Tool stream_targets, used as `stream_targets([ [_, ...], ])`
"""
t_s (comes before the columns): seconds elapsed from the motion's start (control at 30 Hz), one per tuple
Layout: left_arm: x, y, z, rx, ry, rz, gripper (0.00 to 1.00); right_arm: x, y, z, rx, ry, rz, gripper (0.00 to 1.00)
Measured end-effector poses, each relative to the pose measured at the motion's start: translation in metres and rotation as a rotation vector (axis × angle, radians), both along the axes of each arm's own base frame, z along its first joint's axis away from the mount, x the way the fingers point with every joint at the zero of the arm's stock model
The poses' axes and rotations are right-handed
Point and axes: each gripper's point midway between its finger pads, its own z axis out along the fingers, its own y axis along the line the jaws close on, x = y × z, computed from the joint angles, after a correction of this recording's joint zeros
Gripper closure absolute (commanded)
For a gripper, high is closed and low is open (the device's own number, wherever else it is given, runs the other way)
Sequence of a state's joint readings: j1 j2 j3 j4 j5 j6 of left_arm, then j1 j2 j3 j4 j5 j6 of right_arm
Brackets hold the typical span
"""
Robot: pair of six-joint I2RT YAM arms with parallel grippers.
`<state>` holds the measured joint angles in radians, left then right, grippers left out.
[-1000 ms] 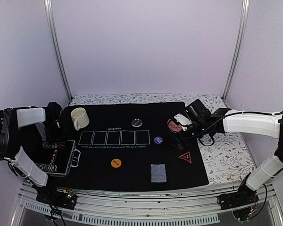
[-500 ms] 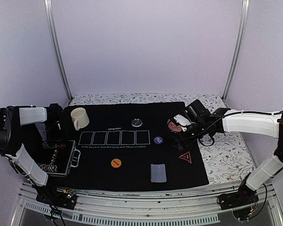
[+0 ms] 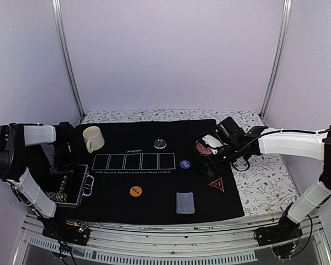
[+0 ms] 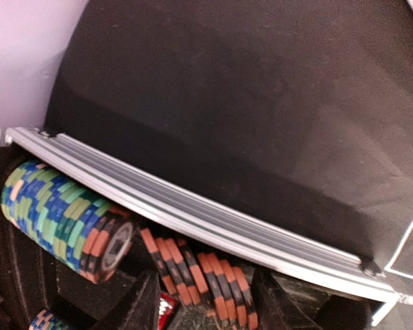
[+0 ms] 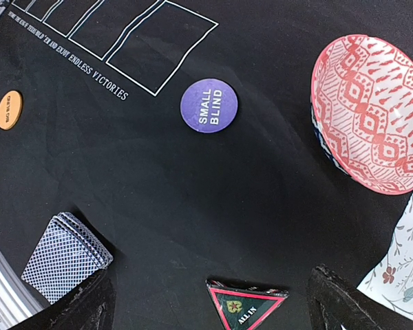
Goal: Distribute texas hold em gaming equipment
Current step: Pick up the pile of poker chips from the chip case.
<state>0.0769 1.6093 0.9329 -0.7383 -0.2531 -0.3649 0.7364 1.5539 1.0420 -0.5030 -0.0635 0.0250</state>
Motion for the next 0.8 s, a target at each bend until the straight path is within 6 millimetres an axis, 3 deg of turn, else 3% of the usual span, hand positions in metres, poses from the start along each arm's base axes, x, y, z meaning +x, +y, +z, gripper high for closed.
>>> stream_targets([
  [0.13,-0.001,0.006,0.001,0.034,0.004,0.008,0.54,0.0,0.0,0.0,0.0,0.002,0.001,0.01],
  [0.27,-0.001,0.01,0.002,0.047,0.004,0.016,0.62,0.0,0.001,0.001,0.002,0.004,0.002,0.01],
  [0.5,-0.001,0.015,0.004,0.049,0.003,0.01,1.0,0.001,0.002,0.002,0.004,0.002,0.002,0.01],
  [0.67,-0.001,0.012,0.006,0.028,-0.01,0.014,1.0,0.0,0.002,0.001,0.005,0.008,0.005,0.01],
  [0.8,0.003,0.009,0.021,0.014,-0.064,0.016,1.0,0.0,0.003,0.004,0.009,0.01,0.007,0.01],
])
